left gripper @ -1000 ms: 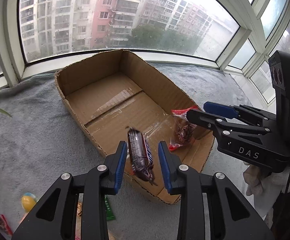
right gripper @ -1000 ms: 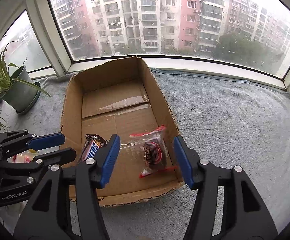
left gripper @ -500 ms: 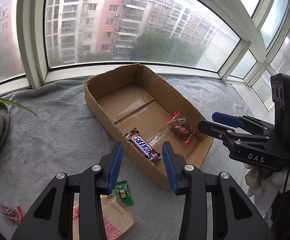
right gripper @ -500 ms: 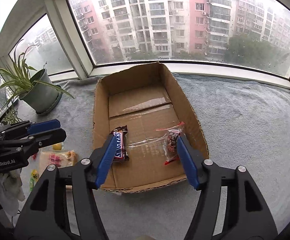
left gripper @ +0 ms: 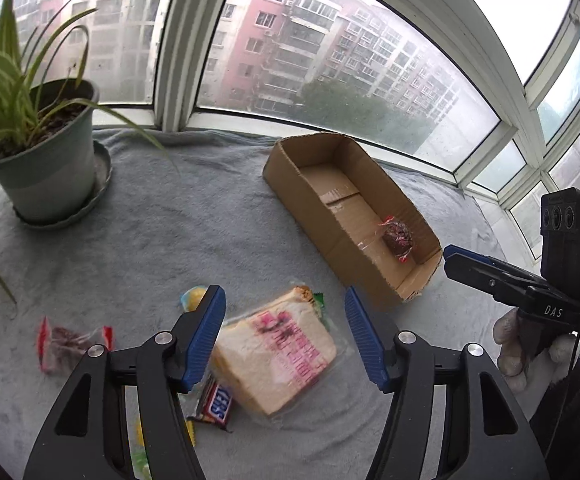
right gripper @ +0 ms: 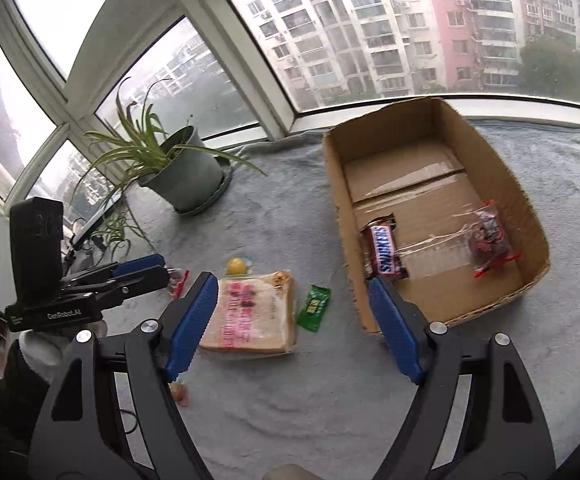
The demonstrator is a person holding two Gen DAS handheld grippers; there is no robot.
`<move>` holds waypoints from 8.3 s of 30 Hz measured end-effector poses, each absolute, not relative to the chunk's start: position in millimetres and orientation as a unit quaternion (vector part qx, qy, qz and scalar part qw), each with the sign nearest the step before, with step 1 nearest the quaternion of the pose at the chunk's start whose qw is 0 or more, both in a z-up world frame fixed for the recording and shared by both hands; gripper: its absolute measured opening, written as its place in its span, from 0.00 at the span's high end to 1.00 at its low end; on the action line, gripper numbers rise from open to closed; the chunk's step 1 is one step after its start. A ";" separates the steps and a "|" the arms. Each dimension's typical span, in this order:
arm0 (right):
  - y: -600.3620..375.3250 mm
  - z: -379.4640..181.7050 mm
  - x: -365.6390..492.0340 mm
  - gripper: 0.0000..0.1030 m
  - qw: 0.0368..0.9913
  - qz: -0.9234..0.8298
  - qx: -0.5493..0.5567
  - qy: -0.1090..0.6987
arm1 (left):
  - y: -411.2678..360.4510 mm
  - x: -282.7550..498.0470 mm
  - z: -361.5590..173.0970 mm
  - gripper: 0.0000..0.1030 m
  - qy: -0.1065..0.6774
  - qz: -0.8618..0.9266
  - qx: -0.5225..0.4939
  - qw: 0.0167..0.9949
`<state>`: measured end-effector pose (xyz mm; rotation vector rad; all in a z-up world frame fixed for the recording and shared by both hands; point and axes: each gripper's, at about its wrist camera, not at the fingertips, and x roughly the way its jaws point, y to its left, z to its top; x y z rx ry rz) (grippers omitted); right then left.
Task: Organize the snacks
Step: 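Grasp the packaged bread loaf with the right tool, then carry the bread loaf into the box and open the right tool, then grasp a second Snickers bar with the left tool while the right tool grasps the black candy, then carry both snacks into the box and open both tools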
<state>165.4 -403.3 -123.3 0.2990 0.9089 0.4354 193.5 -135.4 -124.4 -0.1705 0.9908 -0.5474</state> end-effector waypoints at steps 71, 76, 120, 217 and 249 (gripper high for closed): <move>-380.4 -122.6 201.1 0.36 0.867 0.200 0.113 0.442 | -188.6 190.1 -110.7 0.43 0.436 -0.319 -0.030 0.841; -406.2 -110.4 208.6 0.36 0.876 0.179 0.112 0.433 | -214.8 201.8 -102.3 0.43 0.426 -0.335 -0.020 0.840; -443.7 -112.8 216.7 0.25 0.894 0.096 0.088 0.429 | -233.7 229.7 -106.4 0.41 0.434 -0.306 0.018 0.847; -347.7 -134.5 176.7 0.76 0.899 0.120 -0.022 0.421 | -142.3 168.0 -145.8 0.74 0.436 -0.291 -0.010 0.852; -479.9 -142.6 218.5 0.76 0.903 -0.005 -0.015 0.429 | -310.2 205.7 -144.1 0.74 0.420 -0.365 0.053 0.829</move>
